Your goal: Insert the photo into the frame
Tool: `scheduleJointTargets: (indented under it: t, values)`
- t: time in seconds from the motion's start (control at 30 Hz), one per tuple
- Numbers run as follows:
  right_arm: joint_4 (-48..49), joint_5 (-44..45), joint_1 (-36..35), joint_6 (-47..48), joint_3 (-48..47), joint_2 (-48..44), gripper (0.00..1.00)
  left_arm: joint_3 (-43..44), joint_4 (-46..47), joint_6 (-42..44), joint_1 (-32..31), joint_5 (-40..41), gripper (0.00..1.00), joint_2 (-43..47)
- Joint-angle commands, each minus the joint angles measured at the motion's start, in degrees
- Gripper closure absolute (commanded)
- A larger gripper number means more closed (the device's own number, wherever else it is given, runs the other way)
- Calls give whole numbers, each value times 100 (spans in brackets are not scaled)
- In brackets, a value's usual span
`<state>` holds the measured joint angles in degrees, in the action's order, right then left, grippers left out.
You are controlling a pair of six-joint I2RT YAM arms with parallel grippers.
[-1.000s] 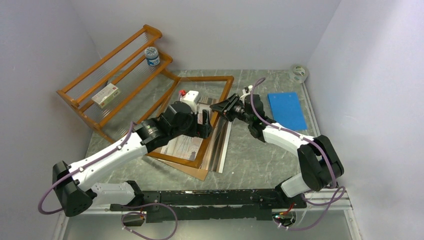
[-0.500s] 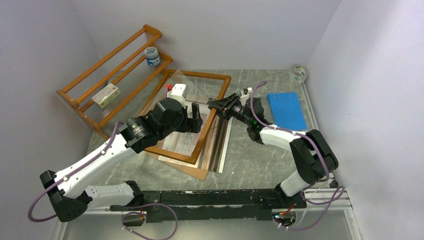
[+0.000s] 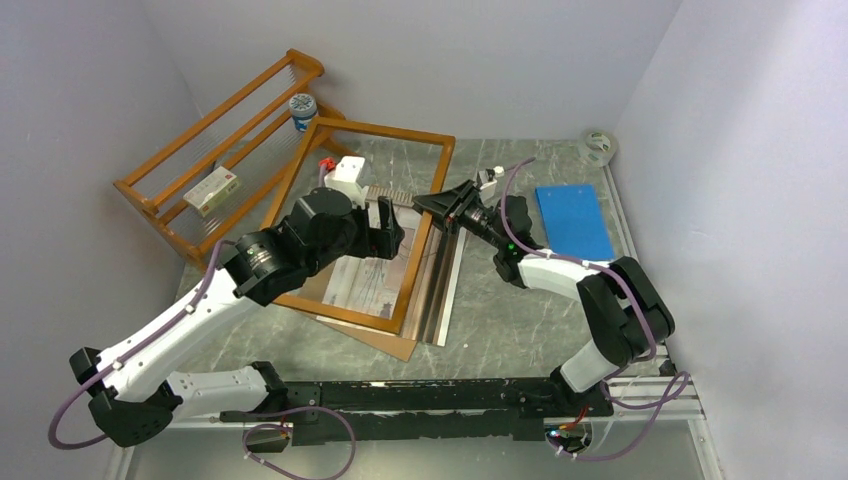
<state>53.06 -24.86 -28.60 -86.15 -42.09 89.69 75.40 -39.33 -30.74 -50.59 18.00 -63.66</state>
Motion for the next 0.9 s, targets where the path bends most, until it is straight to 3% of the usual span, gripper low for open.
scheduleJointTargets:
  t: [0.0, 0.2, 0.57, 0.73, 0.87]
  values:
    - [61, 7, 11, 122, -457, -321, 100, 264, -34, 107, 2, 164, 6, 161]
    - [-1512, 273, 5, 505, -714, -625, 100, 212, -135, 65, 5, 165, 6, 143]
    - [-5798, 1851, 20, 1581, -1954, -1564, 100, -84, 642, 782, 5, -2212, 6, -260]
    - [-6625, 2134, 18, 1813, -2312, -1765, 100, 48, 1054, 1006, 3, -3034, 6, -861]
    - [-6972, 2209, 20, 1980, -2511, -1987, 100, 478, 781, 1075, 4, -2793, 9, -1393]
